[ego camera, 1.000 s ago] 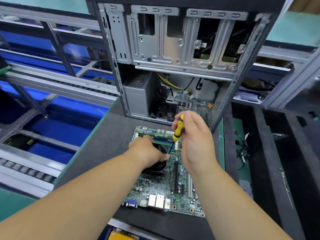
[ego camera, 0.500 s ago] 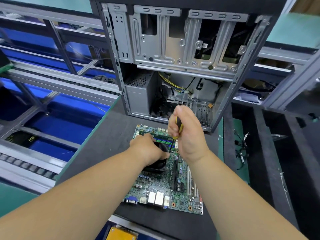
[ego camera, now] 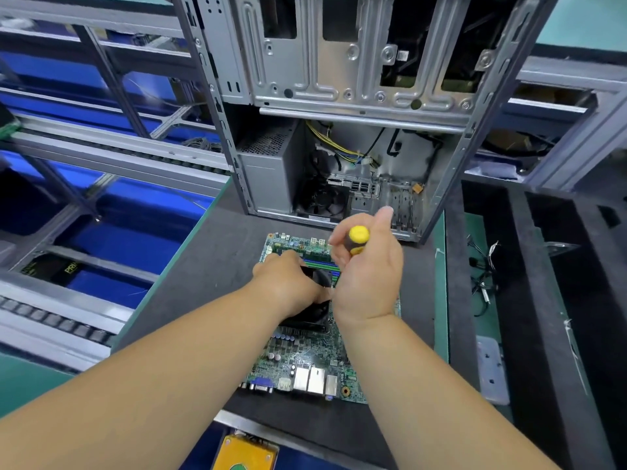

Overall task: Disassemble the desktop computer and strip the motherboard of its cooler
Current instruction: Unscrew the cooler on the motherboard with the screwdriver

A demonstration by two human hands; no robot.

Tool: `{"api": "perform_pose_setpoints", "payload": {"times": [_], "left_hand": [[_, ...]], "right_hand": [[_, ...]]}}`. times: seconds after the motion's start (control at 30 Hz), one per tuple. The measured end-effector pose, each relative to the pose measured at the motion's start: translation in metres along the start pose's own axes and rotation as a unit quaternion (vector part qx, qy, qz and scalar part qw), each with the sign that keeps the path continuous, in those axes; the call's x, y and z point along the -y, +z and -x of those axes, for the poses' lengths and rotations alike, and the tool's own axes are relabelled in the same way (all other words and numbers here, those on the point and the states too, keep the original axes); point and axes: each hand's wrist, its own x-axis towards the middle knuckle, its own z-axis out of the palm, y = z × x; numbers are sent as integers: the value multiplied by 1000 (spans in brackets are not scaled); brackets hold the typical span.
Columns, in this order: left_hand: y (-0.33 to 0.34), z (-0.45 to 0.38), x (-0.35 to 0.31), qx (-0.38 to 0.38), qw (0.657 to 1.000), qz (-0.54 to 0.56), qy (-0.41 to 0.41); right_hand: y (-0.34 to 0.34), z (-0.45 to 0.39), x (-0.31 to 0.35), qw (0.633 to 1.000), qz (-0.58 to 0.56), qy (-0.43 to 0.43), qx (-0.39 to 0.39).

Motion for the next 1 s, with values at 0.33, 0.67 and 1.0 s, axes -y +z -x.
{"api": "perform_pose_setpoints", "payload": {"times": [0.33, 0.67, 1.0], "left_hand": [[-1, 4, -1, -4, 1000, 5, 5], [-3, 5, -1, 0, 1000, 28, 1], [-6, 6, 2, 23, 998, 58, 8]], "right_hand": [[-7, -14, 13, 991, 85, 45, 93], [1, -32, 5, 974, 12, 97, 206], [-22, -27, 7, 984, 53, 71, 156]]}}
